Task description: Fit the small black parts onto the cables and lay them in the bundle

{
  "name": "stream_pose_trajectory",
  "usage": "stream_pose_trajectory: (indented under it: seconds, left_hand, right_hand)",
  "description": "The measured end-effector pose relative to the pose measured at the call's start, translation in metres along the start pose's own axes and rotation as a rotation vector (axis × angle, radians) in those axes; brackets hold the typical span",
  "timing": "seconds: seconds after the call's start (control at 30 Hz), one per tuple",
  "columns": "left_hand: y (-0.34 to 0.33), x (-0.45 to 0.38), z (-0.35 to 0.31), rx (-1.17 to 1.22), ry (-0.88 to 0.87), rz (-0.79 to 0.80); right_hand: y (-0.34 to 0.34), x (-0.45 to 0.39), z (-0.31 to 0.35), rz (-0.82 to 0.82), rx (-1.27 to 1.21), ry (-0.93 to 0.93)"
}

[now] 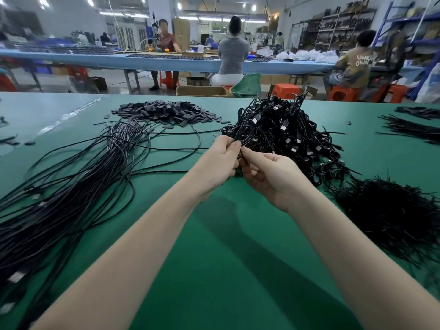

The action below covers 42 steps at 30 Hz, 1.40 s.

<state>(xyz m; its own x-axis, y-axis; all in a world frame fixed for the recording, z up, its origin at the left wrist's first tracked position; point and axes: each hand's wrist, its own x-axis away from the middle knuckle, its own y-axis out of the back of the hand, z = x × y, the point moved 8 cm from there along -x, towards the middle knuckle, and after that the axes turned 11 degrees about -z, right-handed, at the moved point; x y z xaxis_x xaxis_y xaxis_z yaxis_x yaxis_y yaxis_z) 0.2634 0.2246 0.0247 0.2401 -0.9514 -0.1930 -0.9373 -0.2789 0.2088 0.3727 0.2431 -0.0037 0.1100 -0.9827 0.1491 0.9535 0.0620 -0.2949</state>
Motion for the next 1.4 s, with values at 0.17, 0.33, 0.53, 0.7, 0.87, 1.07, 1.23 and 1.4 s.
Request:
stream_pose_trajectory:
  seconds: [0.17, 0.33, 0.53, 0.7, 0.87, 1.07, 1.23, 1.4]
  left_hand:
    - [0.001, -0.003, 0.001, -0.052, -0.047, 0.0]
    - [-0.001, -0.003, 0.004, -0.037, -0.016, -0.003]
    - [-0.001, -0.002, 0.004, -0.169, 0.035, 0.012]
    - [0.009, 0.011, 0.004, -0.105, 0.283, 0.165]
    - [0.023, 0.005, -0.019, -0.06, 0.109, 0.078]
    - [0.023, 0.006, -0.037, -0.113, -0.135, 0.091]
    - [0.025, 0.001, -0.027, -0.089, -0.055, 0.033]
    - [0.027, 0.0, -0.015, -0.088, 0.063, 0.13]
  right_hand:
    - [-0.002, 0.0, 0.008, 0.063, 0.122, 0.084]
    - [0.002, 0.009, 0.038, -0.105, 0.51, 0.549]
    - [-0.01, 0.034, 0.058, -0.209, 0.882, 1.02]
    - [-0.028, 0.072, 0.064, -0.205, 1.042, 1.602]
    - [-0.023, 0.063, 0.066, -0.163, 0.872, 1.414]
    - [-0.019, 0.044, 0.061, -0.154, 0.831, 1.21]
    - [-0.022, 0.048, 0.062, -0.086, 0.895, 1.257]
    - [-0.026, 0.049, 0.058, -0.005, 1.052, 1.313]
